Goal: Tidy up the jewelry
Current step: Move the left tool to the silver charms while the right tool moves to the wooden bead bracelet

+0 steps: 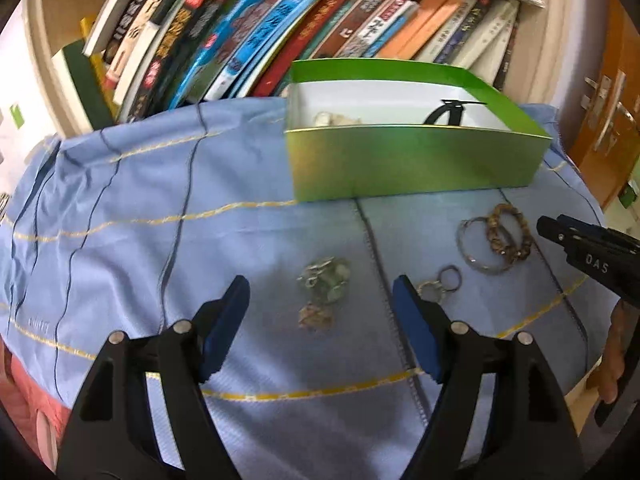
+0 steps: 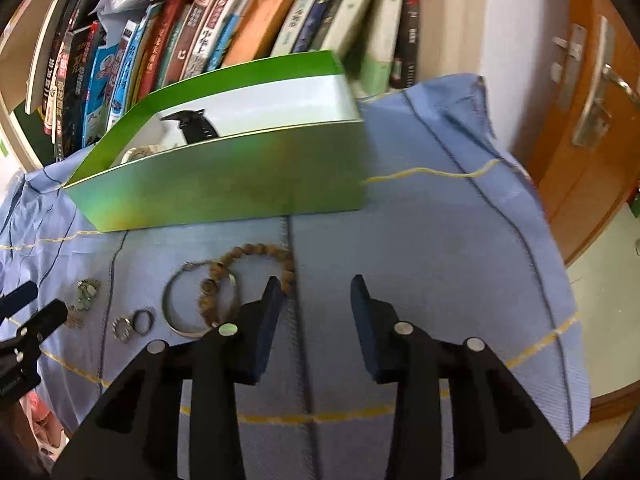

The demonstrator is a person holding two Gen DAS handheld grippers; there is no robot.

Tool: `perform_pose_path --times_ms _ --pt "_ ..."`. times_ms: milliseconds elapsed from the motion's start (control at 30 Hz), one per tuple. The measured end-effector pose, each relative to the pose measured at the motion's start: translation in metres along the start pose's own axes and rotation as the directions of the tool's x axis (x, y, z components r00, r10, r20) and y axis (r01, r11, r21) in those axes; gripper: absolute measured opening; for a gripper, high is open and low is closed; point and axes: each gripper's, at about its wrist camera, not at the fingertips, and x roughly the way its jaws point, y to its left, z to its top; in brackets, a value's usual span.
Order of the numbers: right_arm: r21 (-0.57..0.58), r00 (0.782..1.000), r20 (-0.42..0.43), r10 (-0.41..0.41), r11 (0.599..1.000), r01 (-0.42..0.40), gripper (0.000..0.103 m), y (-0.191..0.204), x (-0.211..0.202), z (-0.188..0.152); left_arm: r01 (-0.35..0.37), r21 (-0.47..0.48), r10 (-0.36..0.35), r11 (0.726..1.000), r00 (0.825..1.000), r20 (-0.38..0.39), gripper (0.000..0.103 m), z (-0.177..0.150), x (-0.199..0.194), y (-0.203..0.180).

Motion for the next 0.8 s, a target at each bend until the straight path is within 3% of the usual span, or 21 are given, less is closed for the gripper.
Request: perform_pose_path --times_ms 167,400,500,567,633,800 --pt "-0.055 0.997 -0.046 -0.055 0.997 0.052 0.038 0.016 0.014 -0.004 0.001 0.012 -0.001 1.000 1.000 -0.015 0.075 -0.007 0.004 0.001" --pt "-0.157 0.994 -0.057 -0.088 0.984 0.079 0.038 0.015 -0.018 -0.040 0.041 -0.027 -0.042 0.999 0.998 -0.042 0.075 -0.008 0.013 0.012" --pt "-0.145 0.994 -0.062 -0.096 0.986 0.086 0.038 0.007 -0.025 -0.043 0.041 -0.038 -0.043 0.998 0.998 -0.044 0.073 -0.005 0.017 0.013" --pt "-0.108 0.995 -0.054 -0.089 0.991 0.083 0.038 -0.001 -0.024 -0.040 0.050 -0.043 -0.052 0.998 0.997 -0.054 0.050 -0.002 0.023 0.011" --pt "-0.077 0.996 -0.057 -0.070 0.995 0.065 0.038 -0.004 -0.022 -0.037 0.071 -0.061 -0.075 0.996 0.995 -0.072 0.038 0.001 0.030 0.011" --pt "-0.094 0.997 -0.048 -0.055 0.994 0.050 0.037 0.002 -0.018 -0.037 0.066 -0.080 -0.074 0.995 0.992 -0.100 0.023 0.003 0.043 0.008"
